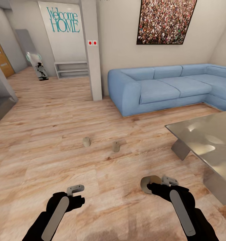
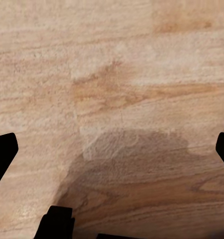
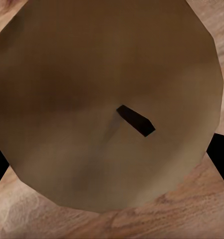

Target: Place each of the two pumpkins and all three candles from the living room inside a cabinet in the living room (use any cabinet), then make sure every cabinet is closed, and position the cauldron so it is next to a table in the living room.

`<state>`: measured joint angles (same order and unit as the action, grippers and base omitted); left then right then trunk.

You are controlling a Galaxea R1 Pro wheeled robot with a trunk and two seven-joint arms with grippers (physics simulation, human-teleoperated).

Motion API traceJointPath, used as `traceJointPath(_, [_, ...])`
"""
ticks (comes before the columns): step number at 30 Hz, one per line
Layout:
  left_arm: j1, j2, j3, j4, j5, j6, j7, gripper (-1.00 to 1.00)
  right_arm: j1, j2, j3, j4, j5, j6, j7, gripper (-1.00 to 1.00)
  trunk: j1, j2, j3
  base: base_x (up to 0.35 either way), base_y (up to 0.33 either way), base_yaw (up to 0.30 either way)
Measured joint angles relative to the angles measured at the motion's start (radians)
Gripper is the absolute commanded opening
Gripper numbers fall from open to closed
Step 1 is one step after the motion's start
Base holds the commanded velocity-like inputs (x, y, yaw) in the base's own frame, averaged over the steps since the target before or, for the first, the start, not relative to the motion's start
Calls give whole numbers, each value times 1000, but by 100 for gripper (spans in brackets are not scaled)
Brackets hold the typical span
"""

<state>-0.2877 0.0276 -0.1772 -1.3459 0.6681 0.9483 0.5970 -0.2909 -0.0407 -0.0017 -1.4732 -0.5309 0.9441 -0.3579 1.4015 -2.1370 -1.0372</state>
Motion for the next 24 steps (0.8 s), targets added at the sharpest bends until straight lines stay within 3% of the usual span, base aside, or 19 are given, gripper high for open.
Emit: traceJointPath(24, [0,1,0,3,0,-1,0,100,0,1,0,0,-2,0,1,-100,-92,168,75,0,0,0])
